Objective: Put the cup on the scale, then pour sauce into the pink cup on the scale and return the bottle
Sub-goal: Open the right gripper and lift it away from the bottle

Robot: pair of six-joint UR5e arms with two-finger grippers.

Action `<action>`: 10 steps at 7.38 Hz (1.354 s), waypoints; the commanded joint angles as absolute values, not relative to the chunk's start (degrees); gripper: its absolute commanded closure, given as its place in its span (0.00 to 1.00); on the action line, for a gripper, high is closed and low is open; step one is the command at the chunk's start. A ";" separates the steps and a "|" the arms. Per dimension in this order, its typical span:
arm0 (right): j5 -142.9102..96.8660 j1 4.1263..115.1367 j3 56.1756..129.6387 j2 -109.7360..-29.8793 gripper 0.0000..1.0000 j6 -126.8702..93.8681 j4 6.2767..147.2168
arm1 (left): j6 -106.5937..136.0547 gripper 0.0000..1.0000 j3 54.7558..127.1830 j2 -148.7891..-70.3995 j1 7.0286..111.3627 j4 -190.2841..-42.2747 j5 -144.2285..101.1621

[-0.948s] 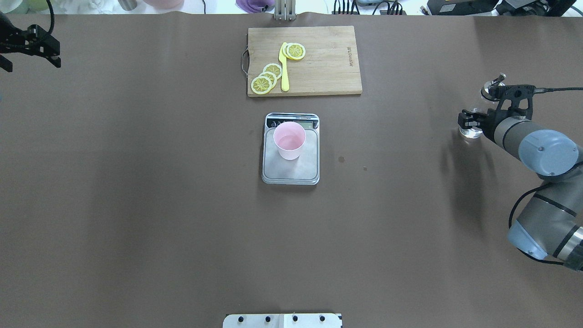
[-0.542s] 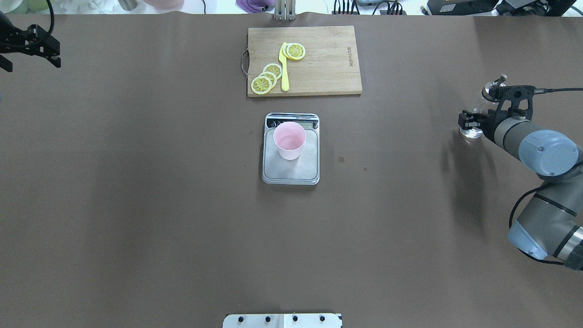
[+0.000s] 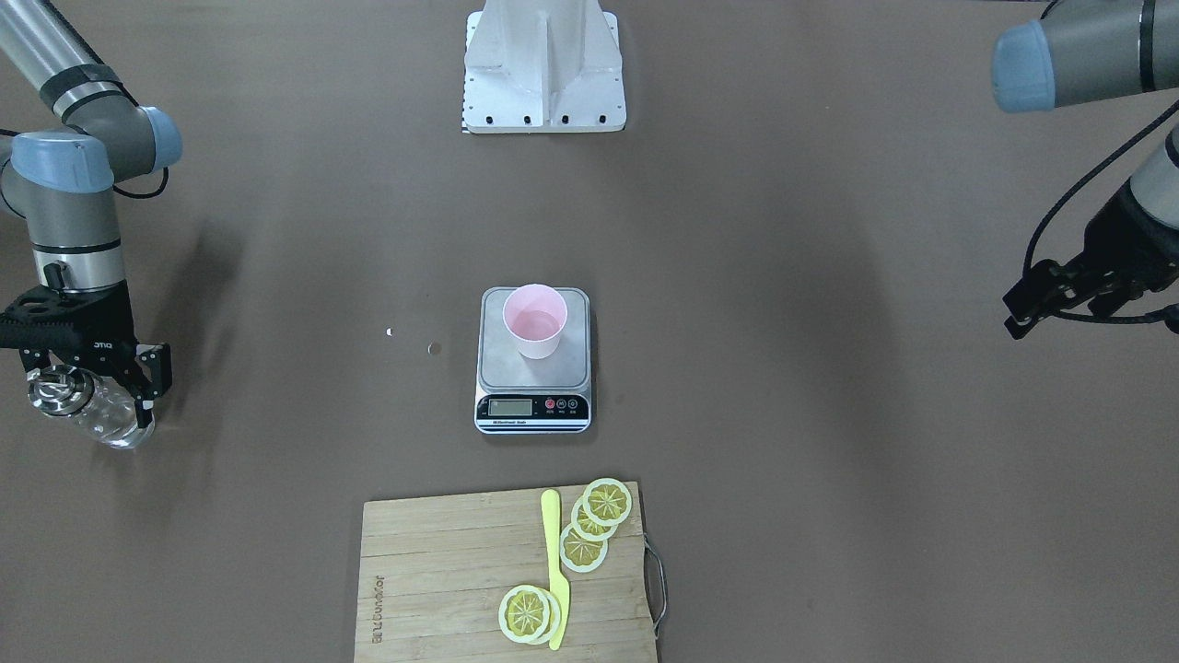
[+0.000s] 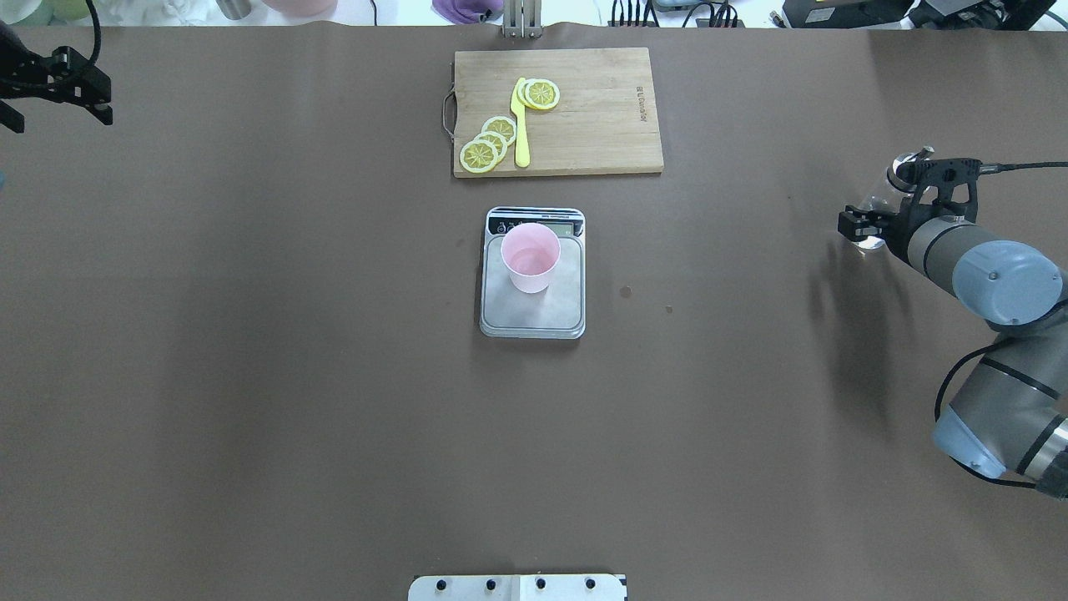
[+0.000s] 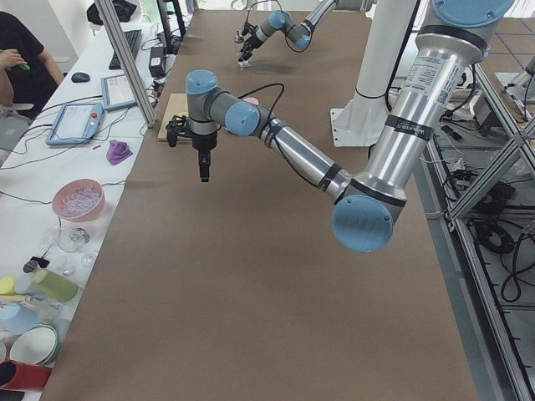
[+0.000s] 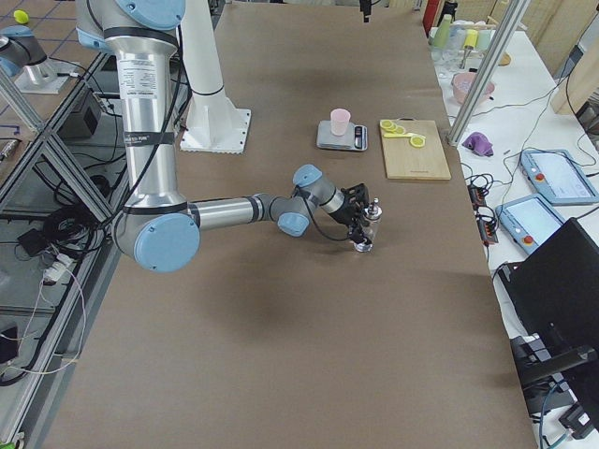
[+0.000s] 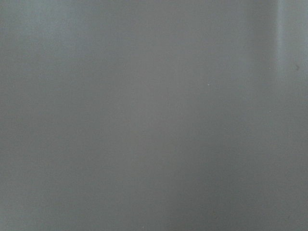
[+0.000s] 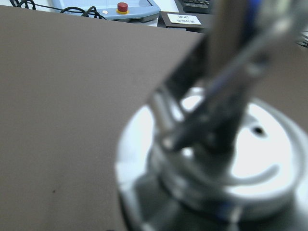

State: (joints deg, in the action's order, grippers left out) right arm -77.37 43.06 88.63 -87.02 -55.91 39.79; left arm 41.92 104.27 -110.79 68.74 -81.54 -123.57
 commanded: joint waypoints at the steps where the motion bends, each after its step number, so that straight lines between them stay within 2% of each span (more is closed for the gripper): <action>1: -77.78 43.15 89.21 -87.19 0.00 -55.90 39.73 | 42.10 0.02 104.24 -110.74 68.73 -81.48 -123.57; 7: -81.29 43.15 95.70 -94.04 0.00 -55.99 39.55 | 42.45 0.02 104.50 -110.74 68.73 -81.47 -123.57; 10: -86.55 43.24 103.15 -100.87 0.00 -55.99 40.16 | 42.45 0.02 104.94 -110.22 68.73 -81.47 -123.57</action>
State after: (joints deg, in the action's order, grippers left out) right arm -84.12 43.23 99.64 -97.71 -55.99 39.77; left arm 42.44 104.83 -110.57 68.76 -81.48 -123.58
